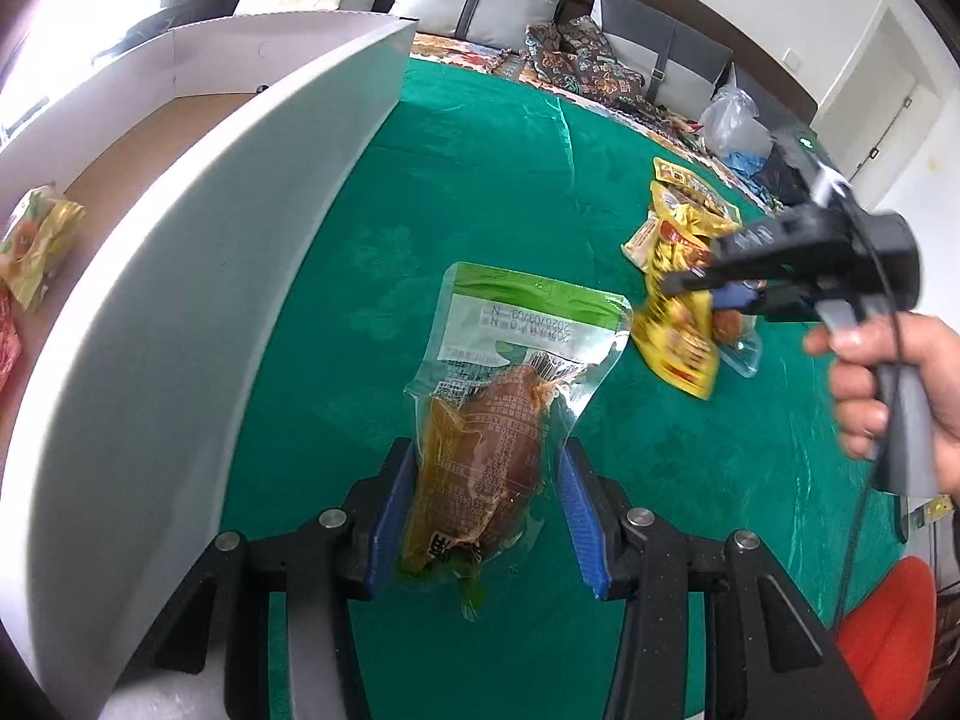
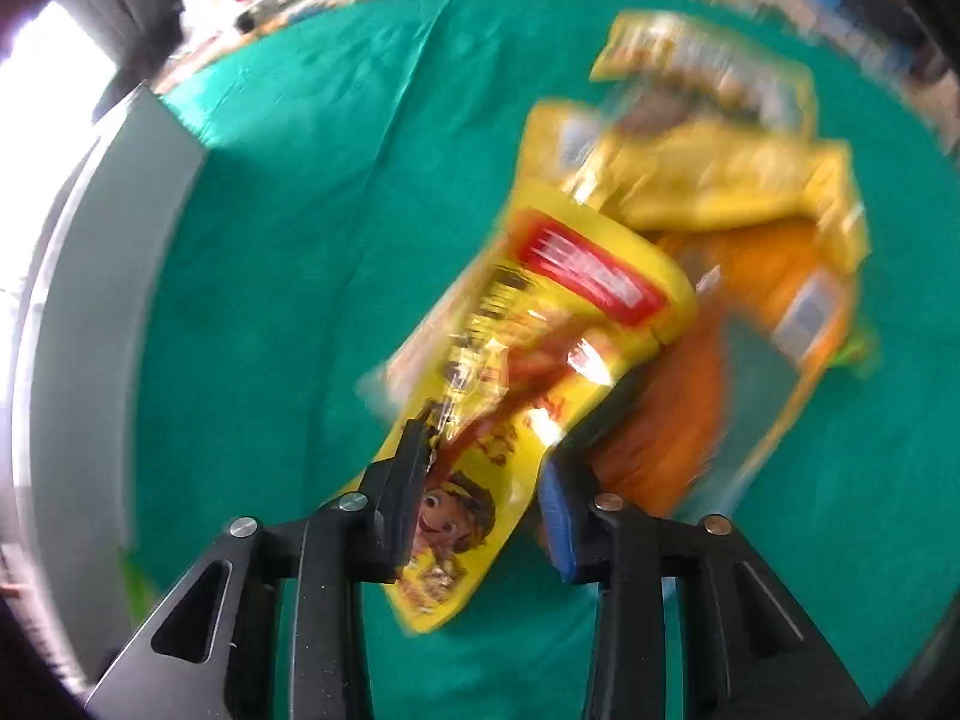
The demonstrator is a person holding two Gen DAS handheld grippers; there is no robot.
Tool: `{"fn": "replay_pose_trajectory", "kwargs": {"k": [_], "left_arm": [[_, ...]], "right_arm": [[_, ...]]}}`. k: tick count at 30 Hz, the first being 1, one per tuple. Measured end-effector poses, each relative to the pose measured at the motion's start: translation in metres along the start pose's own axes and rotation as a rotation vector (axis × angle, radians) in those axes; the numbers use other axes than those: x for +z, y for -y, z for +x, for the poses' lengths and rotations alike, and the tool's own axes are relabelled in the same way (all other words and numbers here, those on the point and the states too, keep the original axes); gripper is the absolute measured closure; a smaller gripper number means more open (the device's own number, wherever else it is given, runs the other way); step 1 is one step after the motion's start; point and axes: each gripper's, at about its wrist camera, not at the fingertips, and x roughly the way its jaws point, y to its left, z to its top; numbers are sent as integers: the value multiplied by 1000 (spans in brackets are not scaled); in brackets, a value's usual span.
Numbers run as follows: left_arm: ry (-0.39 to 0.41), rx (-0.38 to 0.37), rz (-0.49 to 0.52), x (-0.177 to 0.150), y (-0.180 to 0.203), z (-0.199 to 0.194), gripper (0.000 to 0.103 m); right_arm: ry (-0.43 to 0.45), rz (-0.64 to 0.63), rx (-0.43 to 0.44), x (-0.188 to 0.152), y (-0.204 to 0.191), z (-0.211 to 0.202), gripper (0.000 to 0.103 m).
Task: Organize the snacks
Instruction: 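Grasp the clear sausage pack with the left tool while the right tool grasps the yellow packet, then carry both packs into the white box and open both tools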
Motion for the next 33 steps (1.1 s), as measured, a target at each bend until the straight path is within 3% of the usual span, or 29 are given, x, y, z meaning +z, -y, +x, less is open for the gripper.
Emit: {"fn": "replay_pose_trajectory", "kwargs": {"k": [3,6,9,10,11,16,17,19,21,22,25,29,33], "left_arm": [[-1,-7,-12,-4,-3,0,56],[3,-16,-43,-4,-6,4,56],[10,-19,-61,-2,-5,9,56],[10,-19,-61,-2,-6,9,56],[11,-16,-57,-2,-4,10,56],[20,-13,-45,-11,-6,0,56],[24,-15,-45,-12,-6,-2,56],[32,-25,-44,-14,-4,-8,56],[49,-42,-38,-14,0,-16,56],[62,-57,-38,-14,3,-22,56],[97,-109,-57,-8,8,-36,56],[162,-157,-87,6,6,-64,56],[216,-141,-119,16,-12,-91,56]], "right_arm": [[-39,-132,-10,-21,-2,-11,73],[-152,-225,57,-55,11,-27,76],[-132,-203,7,-69,26,-41,64],[-104,-184,0,-71,29,-46,49],[-82,-163,8,-73,30,-49,41],[-88,-148,-50,-91,6,-28,37],[-99,-189,-105,-99,-3,-18,38],[-35,-251,-177,-112,-17,-19,46],[-10,-216,-127,-124,-10,-29,55],[2,-198,-108,-126,-5,-36,71],[51,-106,0,-126,10,-69,100],[108,-105,68,-112,-9,-106,100],[165,-129,141,-86,-27,-142,100]]}}
